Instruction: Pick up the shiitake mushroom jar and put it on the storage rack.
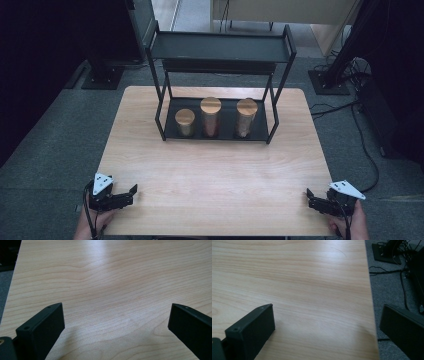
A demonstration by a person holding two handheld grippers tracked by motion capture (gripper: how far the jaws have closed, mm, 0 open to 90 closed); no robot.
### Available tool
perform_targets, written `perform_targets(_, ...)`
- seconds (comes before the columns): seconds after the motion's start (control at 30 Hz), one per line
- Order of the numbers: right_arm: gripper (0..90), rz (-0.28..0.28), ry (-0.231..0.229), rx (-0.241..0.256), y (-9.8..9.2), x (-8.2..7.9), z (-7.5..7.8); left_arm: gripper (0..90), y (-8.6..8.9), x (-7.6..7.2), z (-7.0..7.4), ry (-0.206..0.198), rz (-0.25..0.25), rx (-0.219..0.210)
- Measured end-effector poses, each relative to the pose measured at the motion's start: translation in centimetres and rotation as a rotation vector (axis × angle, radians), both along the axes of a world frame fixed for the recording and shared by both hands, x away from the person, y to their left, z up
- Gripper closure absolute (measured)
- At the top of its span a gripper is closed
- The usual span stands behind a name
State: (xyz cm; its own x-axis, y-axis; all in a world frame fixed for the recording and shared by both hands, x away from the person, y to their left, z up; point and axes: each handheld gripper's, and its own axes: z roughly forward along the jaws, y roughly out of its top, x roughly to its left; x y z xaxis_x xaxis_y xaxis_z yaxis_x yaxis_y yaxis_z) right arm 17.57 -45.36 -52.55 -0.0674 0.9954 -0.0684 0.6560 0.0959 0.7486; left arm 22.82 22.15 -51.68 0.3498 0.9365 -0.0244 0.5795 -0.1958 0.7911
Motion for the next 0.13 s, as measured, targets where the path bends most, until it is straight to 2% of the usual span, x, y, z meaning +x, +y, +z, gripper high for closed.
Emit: perform_targets(0.13, 0.0, -0.032, -0.021, 0.031, -1.15, -0.61, 0.19, 0.9, -0.14, 0.07, -0.03, 0.006, -0.002, 0.016)
